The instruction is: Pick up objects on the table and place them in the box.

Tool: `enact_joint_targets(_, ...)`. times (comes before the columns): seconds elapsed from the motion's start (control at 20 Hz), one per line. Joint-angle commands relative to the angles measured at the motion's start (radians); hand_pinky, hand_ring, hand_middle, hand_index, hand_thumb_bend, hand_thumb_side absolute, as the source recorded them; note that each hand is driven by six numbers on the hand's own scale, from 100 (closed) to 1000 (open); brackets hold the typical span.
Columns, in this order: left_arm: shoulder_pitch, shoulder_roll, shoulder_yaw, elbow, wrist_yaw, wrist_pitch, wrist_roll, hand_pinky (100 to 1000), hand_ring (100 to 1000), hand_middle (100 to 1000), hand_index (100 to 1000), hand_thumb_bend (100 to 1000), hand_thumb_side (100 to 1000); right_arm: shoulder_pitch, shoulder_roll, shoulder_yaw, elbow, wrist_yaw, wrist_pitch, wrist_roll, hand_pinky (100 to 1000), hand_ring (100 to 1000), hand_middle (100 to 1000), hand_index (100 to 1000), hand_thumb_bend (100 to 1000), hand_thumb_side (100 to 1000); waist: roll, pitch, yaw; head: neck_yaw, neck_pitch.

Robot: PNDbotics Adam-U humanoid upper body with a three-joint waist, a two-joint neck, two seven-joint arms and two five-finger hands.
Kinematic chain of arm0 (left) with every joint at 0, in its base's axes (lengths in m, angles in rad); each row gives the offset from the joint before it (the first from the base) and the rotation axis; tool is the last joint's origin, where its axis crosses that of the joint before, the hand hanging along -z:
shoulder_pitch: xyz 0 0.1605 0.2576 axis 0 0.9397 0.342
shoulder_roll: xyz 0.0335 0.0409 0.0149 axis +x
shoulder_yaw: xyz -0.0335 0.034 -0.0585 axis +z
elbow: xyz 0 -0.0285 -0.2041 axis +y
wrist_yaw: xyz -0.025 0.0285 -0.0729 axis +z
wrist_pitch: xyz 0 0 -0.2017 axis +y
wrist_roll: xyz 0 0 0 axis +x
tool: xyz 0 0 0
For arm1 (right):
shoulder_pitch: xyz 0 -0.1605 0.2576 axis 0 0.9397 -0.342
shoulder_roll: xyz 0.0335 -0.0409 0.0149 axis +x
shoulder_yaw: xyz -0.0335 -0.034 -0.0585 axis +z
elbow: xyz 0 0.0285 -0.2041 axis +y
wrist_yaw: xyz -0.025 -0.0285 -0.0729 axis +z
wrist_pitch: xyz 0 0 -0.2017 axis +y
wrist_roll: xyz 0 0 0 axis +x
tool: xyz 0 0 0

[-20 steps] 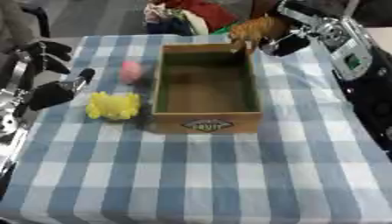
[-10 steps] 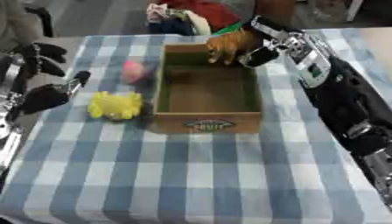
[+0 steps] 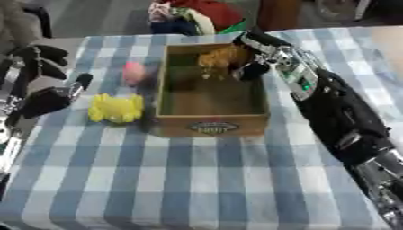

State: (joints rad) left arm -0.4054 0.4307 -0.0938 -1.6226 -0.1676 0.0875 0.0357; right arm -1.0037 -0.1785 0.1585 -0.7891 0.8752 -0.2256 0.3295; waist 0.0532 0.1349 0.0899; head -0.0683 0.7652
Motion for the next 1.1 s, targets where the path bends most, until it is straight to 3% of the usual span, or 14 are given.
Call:
enact_joint_targets(0.05, -0.019, 0.014, 0.005, -0.014, 0.008, -0.003, -0.001, 644, 506, 549, 688, 504, 175, -0.012, 0.007, 0.018, -0.016, 0.054, -0.029, -0.007, 518, 517, 464, 600, 101, 124, 0.002, -0.013, 0.0, -0.002, 0.005)
enact_joint_targets(0.1, -0.019, 0.014, 0.005, -0.014, 0.008, -0.003, -0.001, 644, 506, 549, 688, 504, 175, -0.009, 0.01, 0.023, -0.017, 0.07, -0.038, -0.009, 518, 517, 464, 600, 101, 124, 0.002, -0.013, 0.0, -0.003, 0.005)
enact_joint_targets(0.15, -0.019, 0.014, 0.005, -0.014, 0.008, -0.003, -0.001, 644, 506, 549, 688, 504, 175, -0.006, 0.013, 0.029, -0.019, 0.086, -0.049, -0.008, 552, 578, 528, 692, 131, 153, 0.002, -0.013, 0.0, -0.003, 0.005)
enact_joint_targets(0.25, -0.019, 0.014, 0.006, -0.014, 0.008, -0.003, 0.0, 644, 506, 549, 688, 504, 175, -0.001, 0.018, 0.038, -0.02, 0.116, -0.074, -0.002, 596, 647, 609, 769, 160, 195, 0.003, -0.013, -0.001, -0.003, 0.005)
enact_joint_targets(0.6, -0.018, 0.014, 0.007, -0.014, 0.008, -0.002, 0.0, 644, 506, 549, 688, 505, 175, 0.01, 0.025, 0.049, 0.032, 0.137, -0.175, 0.09, 725, 812, 794, 880, 235, 328, 0.005, -0.013, -0.008, 0.001, 0.005)
enact_joint_targets(0.75, -0.017, 0.015, 0.008, -0.014, 0.008, -0.002, 0.0, 645, 506, 549, 688, 505, 176, 0.007, 0.016, 0.036, 0.009, 0.104, -0.201, 0.177, 809, 897, 874, 913, 310, 370, 0.006, -0.013, -0.012, 0.004, 0.005)
enact_joint_targets(0.95, -0.016, 0.019, 0.013, -0.01, 0.009, 0.0, 0.003, 645, 506, 549, 687, 505, 176, 0.001, -0.011, 0.037, -0.054, 0.024, -0.21, 0.251, 851, 933, 913, 930, 373, 404, 0.005, -0.012, -0.02, 0.011, 0.003)
enact_joint_targets(1.0, -0.015, 0.021, 0.013, -0.009, 0.009, 0.0, 0.004, 645, 506, 549, 687, 490, 170, 0.0, -0.021, 0.04, -0.075, 0.001, -0.209, 0.261, 854, 937, 918, 935, 355, 463, 0.005, -0.012, -0.023, 0.013, 0.002)
enact_joint_targets(1.05, -0.015, 0.022, 0.015, -0.007, 0.009, 0.001, 0.005, 645, 505, 549, 687, 505, 175, -0.001, -0.032, 0.043, -0.098, -0.022, -0.208, 0.268, 855, 938, 919, 937, 381, 410, 0.005, -0.012, -0.026, 0.016, 0.001)
enact_joint_targets(1.1, -0.015, 0.024, 0.016, -0.005, 0.009, 0.001, 0.007, 645, 505, 549, 687, 505, 175, -0.001, -0.043, 0.047, -0.12, -0.048, -0.206, 0.272, 856, 938, 920, 937, 384, 412, 0.004, -0.012, -0.028, 0.018, 0.001)
